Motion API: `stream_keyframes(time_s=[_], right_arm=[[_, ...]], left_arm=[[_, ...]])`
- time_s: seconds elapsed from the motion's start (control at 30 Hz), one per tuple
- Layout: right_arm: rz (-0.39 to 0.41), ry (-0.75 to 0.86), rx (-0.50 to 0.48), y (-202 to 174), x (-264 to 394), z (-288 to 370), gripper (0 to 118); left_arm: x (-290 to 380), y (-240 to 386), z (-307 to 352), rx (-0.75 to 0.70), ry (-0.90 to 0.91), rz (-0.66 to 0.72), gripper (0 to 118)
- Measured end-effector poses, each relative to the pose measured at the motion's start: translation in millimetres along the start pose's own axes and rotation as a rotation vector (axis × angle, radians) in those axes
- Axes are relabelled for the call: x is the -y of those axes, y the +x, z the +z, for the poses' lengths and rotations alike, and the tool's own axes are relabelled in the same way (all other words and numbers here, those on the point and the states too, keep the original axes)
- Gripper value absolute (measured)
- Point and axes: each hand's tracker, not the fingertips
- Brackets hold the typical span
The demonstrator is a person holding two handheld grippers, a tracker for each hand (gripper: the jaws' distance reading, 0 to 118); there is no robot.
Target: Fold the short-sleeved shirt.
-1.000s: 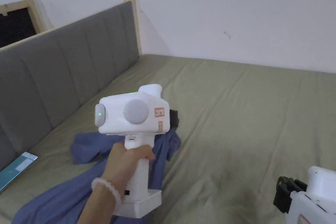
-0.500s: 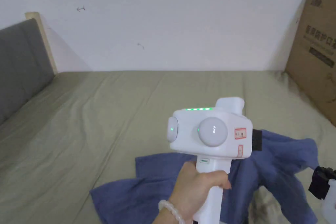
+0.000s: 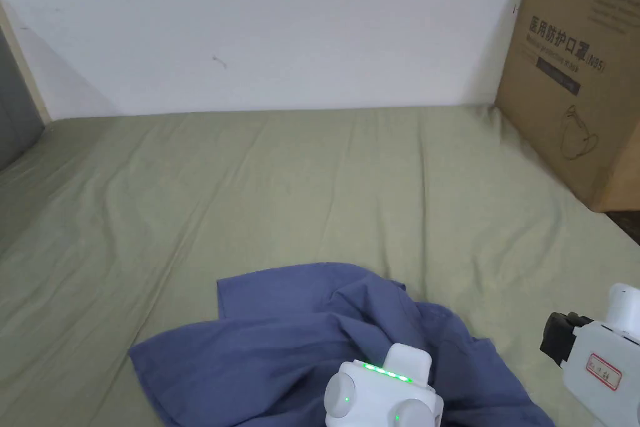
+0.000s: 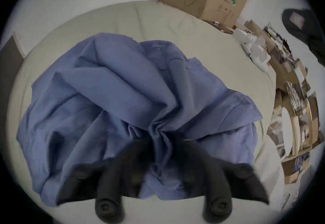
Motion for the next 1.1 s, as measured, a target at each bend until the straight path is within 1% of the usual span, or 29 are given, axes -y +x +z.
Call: stream_keyframes(time_s=[0.03,0.1,0.13,0.17,0.23,0.37,0.4,0.47,0.5,0.53,0.57,0.6,0.67,0.73,0.77,0.8,0.83,0.87,0.9,0.93,0.97,1.0,1.03,1.07,1.1], right_arm=[[-0.001,-0.005,-0.011,-2,0,-1,0],[0.016,-0.007,-0.018,-11,1,2,0],[0.034,-0.007,-0.023,-15,1,3,0],[0.047,-0.007,-0.022,-18,2,4,0],[0.059,-0.009,-0.027,-24,2,4,0],[0.066,-0.015,-0.063,-36,3,6,0],[0.077,-0.016,-0.071,-41,4,6,0],[0.101,-0.021,-0.084,-50,6,6,0],[0.111,-0.024,-0.093,-52,8,3,0],[0.118,-0.033,-0.101,-56,10,0,0],[0.123,-0.043,-0.110,-61,13,-2,0],[0.128,-0.055,-0.125,-65,16,-4,0],[0.154,-0.081,-0.147,-76,24,-10,0],[0.196,-0.104,-0.155,-88,30,-17,0],[0.212,-0.114,-0.163,-92,34,-22,0],[0.215,-0.118,-0.166,-96,36,-26,0],[0.214,-0.127,-0.170,-100,39,-31,0],[0.213,-0.142,-0.180,-103,40,-35,0],[0.212,-0.155,-0.189,-108,43,-37,0],[0.215,-0.168,-0.194,-112,44,-39,0],[0.224,-0.174,-0.197,-115,44,-42,0],[0.237,-0.175,-0.197,-117,45,-44,0],[0.253,-0.179,-0.193,-118,46,-49,0],[0.264,-0.184,-0.191,-119,45,-53,0],[0.267,-0.188,-0.190,-121,45,-56,0]], left_arm=[[1,3,6,0.011,0.003,-0.034,86],[-2,1,15,-0.022,-0.007,-0.043,108],[-5,-4,22,-0.008,-0.004,-0.022,115],[-5,-8,34,0.029,0.007,0.017,115],[-10,-21,51,0.044,0.050,0.072,114],[-13,-59,93,-0.017,0.158,0.130,112],[-11,-71,104,-0.060,0.178,0.151,109],[-7,-94,127,-0.124,0.233,0.203,91],[-3,-105,135,-0.172,0.251,0.235,74],[3,-121,143,-0.195,0.272,0.271,39],[11,-135,147,-0.212,0.293,0.309,11],[19,-147,147,-0.239,0.282,0.337,1],[39,-173,138,-0.365,0.182,0.377,0],[60,-192,129,-0.361,0.106,0.384,0],[71,-203,125,-0.325,0.103,0.453,0],[79,-212,122,-0.301,0.084,0.491,0],[85,-216,121,-0.293,0.082,0.531,0],[89,-225,120,-0.329,0.100,0.557,0],[88,-234,120,-0.344,0.096,0.547,1],[86,-243,121,-0.381,0.107,0.552,5],[80,-253,119,-0.422,0.122,0.557,13],[73,-263,120,-0.456,0.140,0.544,26],[66,-273,120,-0.502,0.147,0.554,57],[59,-285,119,-0.530,0.157,0.552,81],[51,-287,121,-0.521,0.154,0.540,97]])
